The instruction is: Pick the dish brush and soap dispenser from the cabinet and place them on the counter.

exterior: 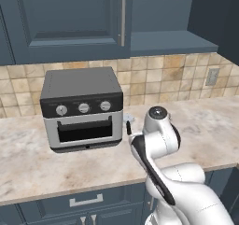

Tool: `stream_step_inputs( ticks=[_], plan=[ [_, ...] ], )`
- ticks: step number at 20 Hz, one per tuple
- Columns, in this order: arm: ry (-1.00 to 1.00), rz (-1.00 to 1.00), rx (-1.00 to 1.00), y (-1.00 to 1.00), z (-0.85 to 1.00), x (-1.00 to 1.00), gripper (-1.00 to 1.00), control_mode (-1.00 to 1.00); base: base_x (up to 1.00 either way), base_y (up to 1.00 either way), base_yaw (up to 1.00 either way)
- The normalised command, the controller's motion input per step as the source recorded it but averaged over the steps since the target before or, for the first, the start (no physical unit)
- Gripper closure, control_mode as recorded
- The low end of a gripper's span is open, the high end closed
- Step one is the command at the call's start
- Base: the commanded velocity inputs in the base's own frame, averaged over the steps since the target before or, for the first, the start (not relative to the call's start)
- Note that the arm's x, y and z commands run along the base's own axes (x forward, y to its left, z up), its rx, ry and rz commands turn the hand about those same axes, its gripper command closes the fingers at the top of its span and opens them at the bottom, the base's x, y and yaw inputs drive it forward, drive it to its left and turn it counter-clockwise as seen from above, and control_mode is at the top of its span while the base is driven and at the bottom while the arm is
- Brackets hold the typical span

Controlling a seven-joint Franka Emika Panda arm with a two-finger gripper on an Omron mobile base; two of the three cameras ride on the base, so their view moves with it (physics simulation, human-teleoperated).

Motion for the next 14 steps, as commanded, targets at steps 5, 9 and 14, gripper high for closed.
stream_step_inputs(
  ticks=[5, 9, 14],
  plan=[
    [0.15, 0.00, 0.00, 0.00, -0.41, 0.27, 1.00, -1.00, 0.00, 0.00, 0.00],
    [0.13, 0.00, 0.00, 0.00, -0.56, 0.27, 1.00, -1.00, 0.00, 0.00, 0.00],
    [0.07, 0.00, 0.00, 0.00, -0.57, 0.26, 1.00, -1.00, 0.00, 0.00, 0.00]
  ],
)
